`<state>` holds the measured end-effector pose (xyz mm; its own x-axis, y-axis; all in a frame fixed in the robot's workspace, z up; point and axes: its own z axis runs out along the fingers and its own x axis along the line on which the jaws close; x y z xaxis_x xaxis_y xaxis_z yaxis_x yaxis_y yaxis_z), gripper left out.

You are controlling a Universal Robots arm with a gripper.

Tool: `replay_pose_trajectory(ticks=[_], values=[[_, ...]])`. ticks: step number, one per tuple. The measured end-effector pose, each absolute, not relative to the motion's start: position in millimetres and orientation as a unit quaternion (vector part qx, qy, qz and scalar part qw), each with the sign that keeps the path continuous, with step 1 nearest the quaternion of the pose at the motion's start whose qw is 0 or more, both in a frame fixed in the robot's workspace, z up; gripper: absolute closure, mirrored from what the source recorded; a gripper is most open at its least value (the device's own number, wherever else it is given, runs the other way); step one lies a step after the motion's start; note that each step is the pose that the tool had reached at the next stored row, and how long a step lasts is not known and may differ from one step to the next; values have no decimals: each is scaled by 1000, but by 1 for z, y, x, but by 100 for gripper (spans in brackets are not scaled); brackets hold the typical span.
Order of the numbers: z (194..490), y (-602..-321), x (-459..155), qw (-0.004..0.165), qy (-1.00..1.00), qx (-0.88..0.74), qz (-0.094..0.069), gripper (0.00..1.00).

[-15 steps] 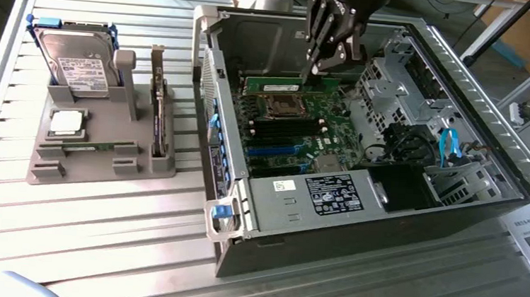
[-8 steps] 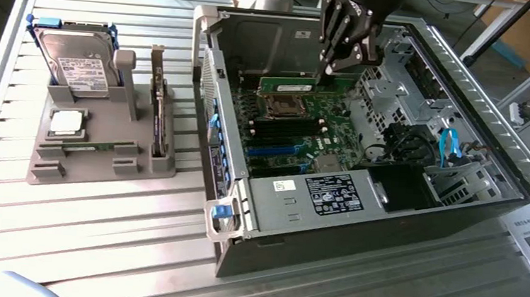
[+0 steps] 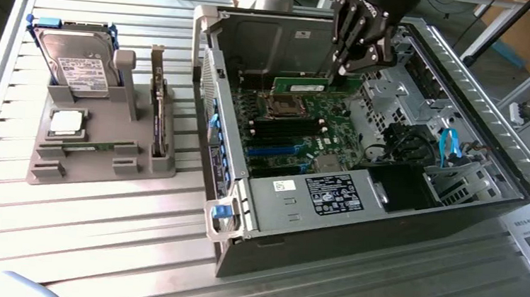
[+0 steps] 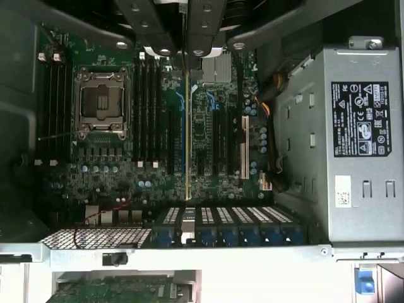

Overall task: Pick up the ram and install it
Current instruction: 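Pick up the ram and move it above insertion slot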

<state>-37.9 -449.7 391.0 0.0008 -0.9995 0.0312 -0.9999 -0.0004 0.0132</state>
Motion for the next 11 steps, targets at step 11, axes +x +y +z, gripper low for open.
replay_pose_trajectory(ticks=[11], values=[[391,-450,-31,16,-707,707,6,88]])
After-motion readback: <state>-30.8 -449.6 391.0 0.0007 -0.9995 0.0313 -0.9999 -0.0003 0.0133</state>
